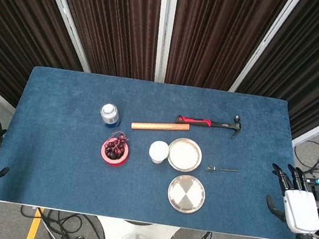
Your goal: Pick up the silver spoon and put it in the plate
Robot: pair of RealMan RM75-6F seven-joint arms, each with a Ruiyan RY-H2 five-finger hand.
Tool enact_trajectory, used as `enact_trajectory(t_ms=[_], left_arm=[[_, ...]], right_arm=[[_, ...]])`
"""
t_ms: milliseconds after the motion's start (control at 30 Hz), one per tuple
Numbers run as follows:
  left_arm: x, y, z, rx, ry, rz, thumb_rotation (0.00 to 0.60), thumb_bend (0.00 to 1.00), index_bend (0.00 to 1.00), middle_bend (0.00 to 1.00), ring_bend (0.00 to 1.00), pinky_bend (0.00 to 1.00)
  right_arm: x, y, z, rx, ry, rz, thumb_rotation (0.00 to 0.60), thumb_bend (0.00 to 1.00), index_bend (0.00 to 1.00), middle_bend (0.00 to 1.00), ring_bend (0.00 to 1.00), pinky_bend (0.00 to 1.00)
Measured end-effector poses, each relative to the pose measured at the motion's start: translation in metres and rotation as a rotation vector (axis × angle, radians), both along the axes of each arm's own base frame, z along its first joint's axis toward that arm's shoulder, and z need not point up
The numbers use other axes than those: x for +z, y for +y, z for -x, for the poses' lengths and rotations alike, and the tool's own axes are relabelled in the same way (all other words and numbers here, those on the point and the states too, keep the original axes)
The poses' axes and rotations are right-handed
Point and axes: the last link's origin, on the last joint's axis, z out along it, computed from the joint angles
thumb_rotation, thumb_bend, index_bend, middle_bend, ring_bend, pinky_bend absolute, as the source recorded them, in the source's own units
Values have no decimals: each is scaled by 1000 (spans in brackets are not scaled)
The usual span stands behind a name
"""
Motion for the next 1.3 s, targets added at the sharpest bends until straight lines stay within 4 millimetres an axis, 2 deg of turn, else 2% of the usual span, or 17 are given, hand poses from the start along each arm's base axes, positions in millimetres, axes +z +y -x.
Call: enact_trajectory(t_ms=[433,500,567,667,967,1133,1300], left_arm=[[0,0,-1,4,1,0,600,106,173,98,45,31],[-1,0,-1,4,1,1,600,105,173,98,45,31],[-1,1,-1,3,-1,1,600,104,173,98,45,31],[-2,1,-1,10,1,5,600,103,173,98,45,31],[-5,5,1,25,0,20,600,103,173,98,45,31],[-6,4,2,35,-2,23,600,103,173,98,45,31],[-7,2,4,41,-6,21,600,104,173,98,45,31]], right_arm=[[-4,-5,-2,13,-3,-31,600,289,95,244,0,0],[-8,-10,-3,20,-2,-58,600,258,107,254,0,0],[-12,-16,-4,24,3,-90,600,185,125,267,0,0],[-24,-31,-6,33,23,-155,600,114,146,271,0,0],[-81,-90,-6,55,149,-308,600,107,275,310,12,0],[-111,-115,-3,65,241,-320,600,173,358,351,33,0],[-128,-127,3,51,292,-319,600,217,370,368,40,0]])
